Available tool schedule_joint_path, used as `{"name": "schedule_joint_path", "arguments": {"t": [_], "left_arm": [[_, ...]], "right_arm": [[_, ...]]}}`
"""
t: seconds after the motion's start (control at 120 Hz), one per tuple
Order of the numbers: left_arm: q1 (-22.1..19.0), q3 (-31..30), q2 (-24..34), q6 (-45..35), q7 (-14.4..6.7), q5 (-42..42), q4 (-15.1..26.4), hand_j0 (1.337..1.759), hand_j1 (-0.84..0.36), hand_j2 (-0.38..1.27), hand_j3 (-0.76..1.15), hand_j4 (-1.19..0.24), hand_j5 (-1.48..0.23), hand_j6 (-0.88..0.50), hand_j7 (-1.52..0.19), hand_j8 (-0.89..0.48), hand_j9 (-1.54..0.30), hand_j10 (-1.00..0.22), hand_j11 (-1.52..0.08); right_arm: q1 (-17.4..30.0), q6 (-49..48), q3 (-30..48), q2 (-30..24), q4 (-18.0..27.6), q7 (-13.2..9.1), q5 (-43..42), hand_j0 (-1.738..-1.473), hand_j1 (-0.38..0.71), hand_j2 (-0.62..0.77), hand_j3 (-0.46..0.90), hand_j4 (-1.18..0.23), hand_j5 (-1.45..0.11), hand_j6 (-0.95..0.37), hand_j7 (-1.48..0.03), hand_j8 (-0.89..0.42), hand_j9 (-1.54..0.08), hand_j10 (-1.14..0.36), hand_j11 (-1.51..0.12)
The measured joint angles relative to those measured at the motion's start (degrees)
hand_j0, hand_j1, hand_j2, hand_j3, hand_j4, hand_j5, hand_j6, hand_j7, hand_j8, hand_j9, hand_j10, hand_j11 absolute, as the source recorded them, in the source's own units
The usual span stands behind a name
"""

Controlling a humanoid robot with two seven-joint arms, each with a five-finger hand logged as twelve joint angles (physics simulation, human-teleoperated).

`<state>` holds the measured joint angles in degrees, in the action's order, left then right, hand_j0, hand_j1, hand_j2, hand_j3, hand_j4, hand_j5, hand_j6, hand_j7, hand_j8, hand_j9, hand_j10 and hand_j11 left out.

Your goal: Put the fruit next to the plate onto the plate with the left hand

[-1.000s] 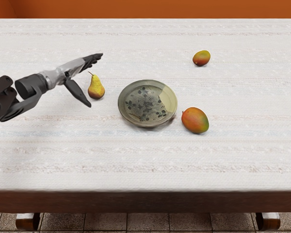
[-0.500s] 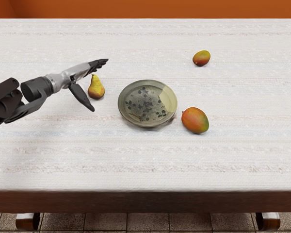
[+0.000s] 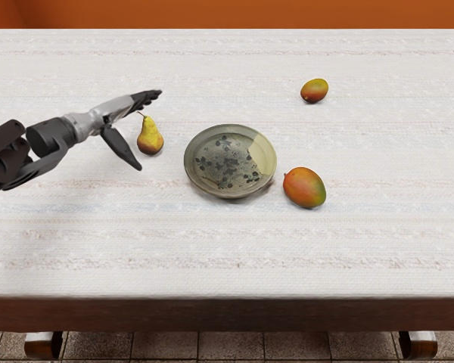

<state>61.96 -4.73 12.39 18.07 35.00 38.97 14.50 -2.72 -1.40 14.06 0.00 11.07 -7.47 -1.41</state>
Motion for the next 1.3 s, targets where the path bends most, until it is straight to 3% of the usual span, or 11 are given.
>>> {"name": "schedule_joint_path", "arguments": {"t": [0.45, 1.3], "left_arm": [[0.61, -2.3, -0.09, -0.03, 0.0, -0.04, -0.08, 1.658, 0.15, 0.04, 0.0, -0.18, -0.22, -0.18, -0.22, -0.18, -0.22, -0.17, -0.22], [0.0, -4.56, -0.53, -2.42, 0.0, 0.01, -0.06, 1.658, 0.0, 0.06, 0.0, -0.3, -0.38, -0.3, -0.38, -0.3, -0.38, -0.3, -0.38]], "right_arm": [[0.0, 0.0, 0.0, 0.0, -0.02, 0.0, 0.0, -1.658, -0.32, -0.01, 0.0, -0.03, -0.04, -0.03, -0.04, -0.03, -0.04, -0.03, -0.04], [0.08, 0.02, 0.08, 0.0, -0.06, 0.08, 0.0, -1.658, -0.32, -0.01, 0.0, -0.03, -0.04, -0.03, -0.04, -0.03, -0.04, -0.03, -0.04]]}}
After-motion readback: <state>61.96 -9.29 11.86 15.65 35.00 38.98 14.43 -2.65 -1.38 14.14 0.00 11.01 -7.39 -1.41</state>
